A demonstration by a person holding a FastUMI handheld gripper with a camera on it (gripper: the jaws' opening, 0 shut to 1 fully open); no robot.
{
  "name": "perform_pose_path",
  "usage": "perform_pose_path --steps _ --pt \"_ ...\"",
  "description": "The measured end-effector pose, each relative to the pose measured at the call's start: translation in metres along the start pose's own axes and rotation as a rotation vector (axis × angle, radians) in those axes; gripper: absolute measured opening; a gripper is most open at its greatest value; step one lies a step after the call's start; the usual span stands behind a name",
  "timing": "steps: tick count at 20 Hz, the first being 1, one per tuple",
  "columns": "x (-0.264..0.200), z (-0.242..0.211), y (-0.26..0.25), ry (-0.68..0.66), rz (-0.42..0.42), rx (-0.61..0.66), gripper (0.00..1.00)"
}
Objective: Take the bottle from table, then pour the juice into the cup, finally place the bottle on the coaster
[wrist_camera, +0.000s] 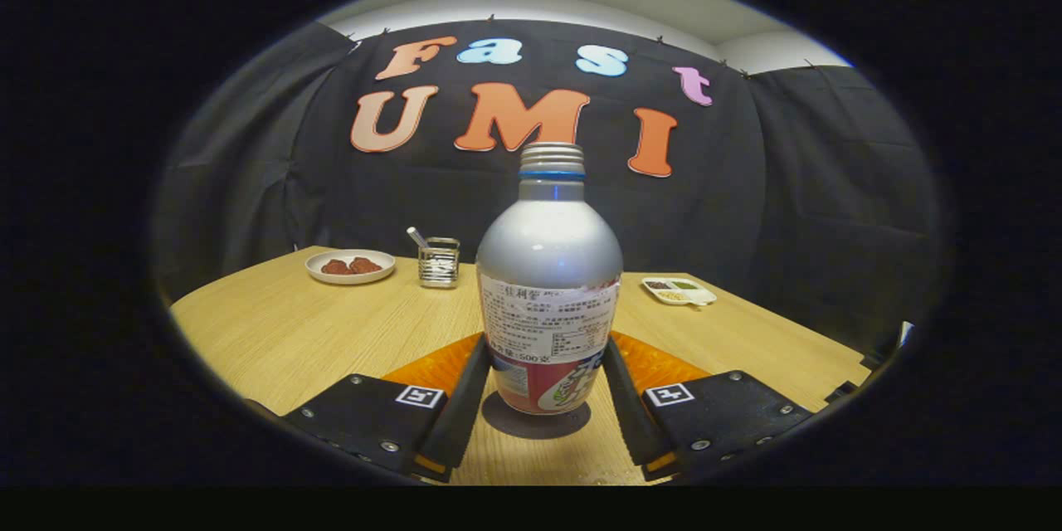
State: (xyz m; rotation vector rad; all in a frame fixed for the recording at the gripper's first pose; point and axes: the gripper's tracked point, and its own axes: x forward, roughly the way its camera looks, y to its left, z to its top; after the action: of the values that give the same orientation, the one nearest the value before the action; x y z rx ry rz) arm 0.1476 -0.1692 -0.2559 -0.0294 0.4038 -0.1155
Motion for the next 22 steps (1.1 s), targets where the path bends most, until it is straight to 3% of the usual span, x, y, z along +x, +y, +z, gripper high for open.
perform_pose_path --steps 14,20,22 --pt "0.022 -0.046 0.005 0.110 0.014 0.034 0.74" --pt "0.015 -0.049 0.001 0.132 -0.006 0.031 0.81" --pt "0.009 -0.048 0.000 0.129 -0.012 0.027 0.89"
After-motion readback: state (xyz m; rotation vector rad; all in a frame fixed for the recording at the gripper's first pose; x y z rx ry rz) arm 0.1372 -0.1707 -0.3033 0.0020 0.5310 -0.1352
